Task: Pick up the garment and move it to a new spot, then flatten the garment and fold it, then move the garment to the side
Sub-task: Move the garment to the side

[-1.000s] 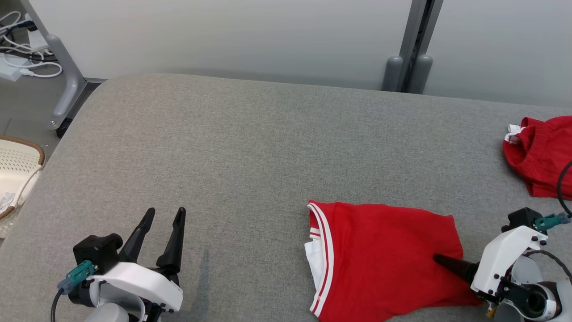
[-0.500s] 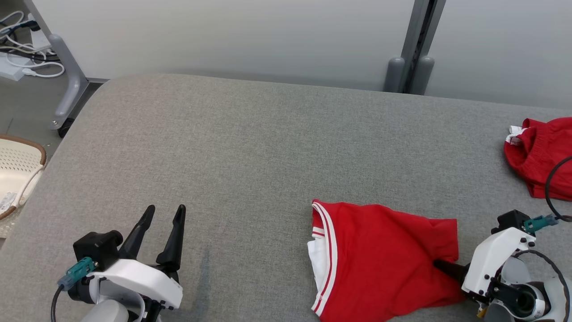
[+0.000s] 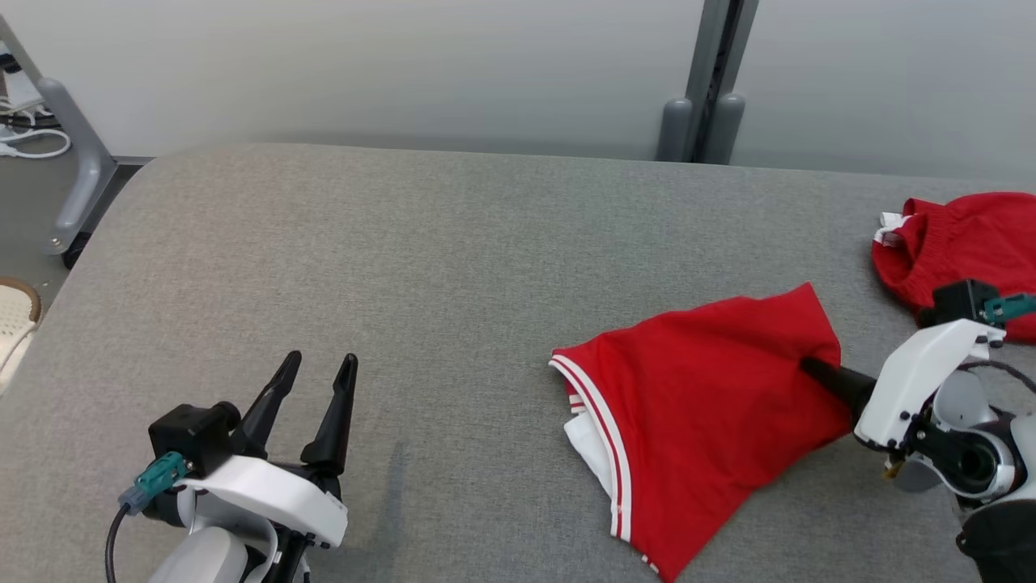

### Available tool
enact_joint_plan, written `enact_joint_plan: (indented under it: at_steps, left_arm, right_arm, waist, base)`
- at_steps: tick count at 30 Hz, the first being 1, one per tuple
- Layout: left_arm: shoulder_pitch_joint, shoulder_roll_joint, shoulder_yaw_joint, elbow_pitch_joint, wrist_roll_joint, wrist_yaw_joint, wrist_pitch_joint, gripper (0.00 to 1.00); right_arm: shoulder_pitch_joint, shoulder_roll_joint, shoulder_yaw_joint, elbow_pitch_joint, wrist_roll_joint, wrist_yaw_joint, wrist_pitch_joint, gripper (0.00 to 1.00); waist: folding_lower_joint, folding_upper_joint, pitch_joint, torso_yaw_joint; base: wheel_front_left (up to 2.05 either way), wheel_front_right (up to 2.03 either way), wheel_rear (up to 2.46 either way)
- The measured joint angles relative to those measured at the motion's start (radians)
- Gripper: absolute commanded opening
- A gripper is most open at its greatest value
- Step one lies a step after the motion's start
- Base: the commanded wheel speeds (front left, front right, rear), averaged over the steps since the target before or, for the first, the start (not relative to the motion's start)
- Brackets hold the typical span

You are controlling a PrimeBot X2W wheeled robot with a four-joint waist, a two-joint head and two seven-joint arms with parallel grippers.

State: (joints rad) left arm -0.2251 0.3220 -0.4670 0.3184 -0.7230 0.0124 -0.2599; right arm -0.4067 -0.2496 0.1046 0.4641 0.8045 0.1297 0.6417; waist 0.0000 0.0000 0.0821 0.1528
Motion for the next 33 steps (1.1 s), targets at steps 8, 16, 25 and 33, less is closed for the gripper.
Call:
enact_joint_plan:
  at_steps: [8,16,25,33]
  left_arm:
    - [-0.037,-0.013,-0.018,-0.019,0.024,-0.012,0.0,1.0]
    - [-0.091,-0.015,-0.035,-0.048,0.046,-0.021,0.0,1.0]
    - [-0.155,-0.002,-0.053,-0.075,0.072,-0.029,0.018,1.0]
    - [-0.196,0.014,-0.063,-0.105,0.088,-0.031,0.035,1.0]
  right_arm:
    - [-0.17,-0.079,0.095,0.03,0.015,0.0,-0.027,0.0]
    - [-0.344,-0.122,0.162,0.073,0.025,0.0,-0.047,0.0]
    - [-0.5,-0.182,0.202,0.137,0.032,0.0,-0.121,0.0]
    - [-0.59,-0.239,0.222,0.212,0.012,0.0,-0.229,0.0]
  waist:
    - [-0.0001,0.0,0.022,-0.072]
    - [0.0,0.0,0.089,-0.128]
    - [0.0,0.0,0.196,-0.193]
    - [0.0,0.0,0.277,-0.223]
  base:
    - [0.0,0.0,0.0]
    - [0.0,0.0,0.0]
    - [0.0,0.0,0.0]
    - [0.0,0.0,0.0]
